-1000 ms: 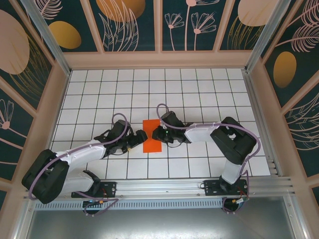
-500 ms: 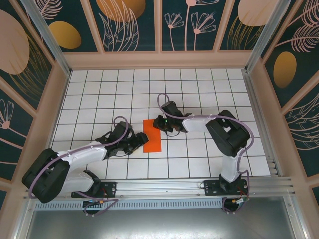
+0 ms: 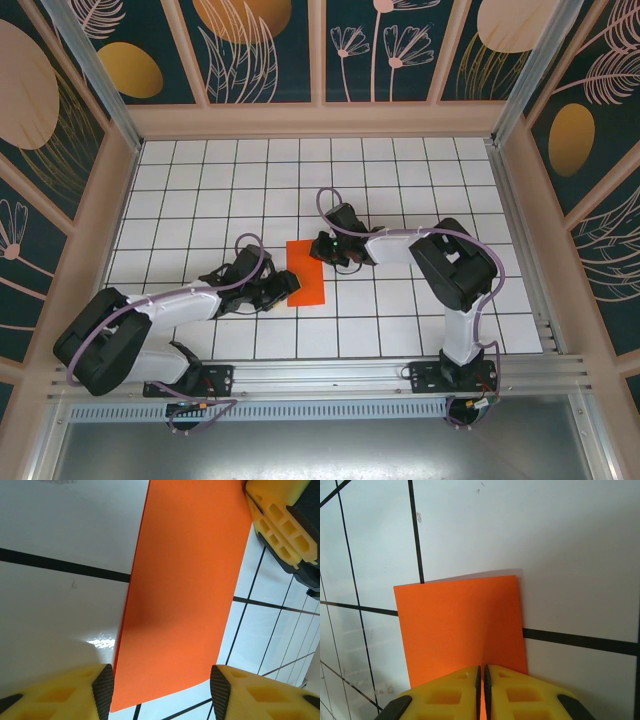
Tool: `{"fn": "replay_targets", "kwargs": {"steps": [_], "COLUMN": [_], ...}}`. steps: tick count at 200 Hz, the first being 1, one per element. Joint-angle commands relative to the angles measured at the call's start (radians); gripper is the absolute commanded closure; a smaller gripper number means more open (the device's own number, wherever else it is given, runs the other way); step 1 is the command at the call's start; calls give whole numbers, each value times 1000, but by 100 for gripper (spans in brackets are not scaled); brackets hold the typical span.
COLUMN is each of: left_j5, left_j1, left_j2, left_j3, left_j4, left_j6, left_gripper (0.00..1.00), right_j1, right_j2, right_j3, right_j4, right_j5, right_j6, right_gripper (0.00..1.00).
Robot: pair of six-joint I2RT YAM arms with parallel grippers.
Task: Fold a paper plane with a square sheet of paper (pick it up from the middle)
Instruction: Fold the triangle a second time at the center of the table.
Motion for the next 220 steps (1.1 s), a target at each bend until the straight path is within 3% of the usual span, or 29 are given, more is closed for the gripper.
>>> {"fn": "replay_targets", "kwargs": {"steps": [1,116,179,220], "left_j5": [8,49,63,57], "left_j1": [-8,-21,-21,-21], "left_j2": [18,31,19,38], "left_j3": [20,37,31,43], "left_j4": [10,27,94,87], "left_j6": [-3,11,18,33], "left_gripper": [42,40,45,50], "right_j1": [-19,-29,-32,-44], "right_j2": [42,51,37,-40], "right_j3": [-31,-46,-46,-28], "right_j4": [-34,-20,-21,2], "right_j5": [18,-2,-21,-88], "right_j6": [20,30,16,-75], "right_gripper": [86,87,87,90]}}
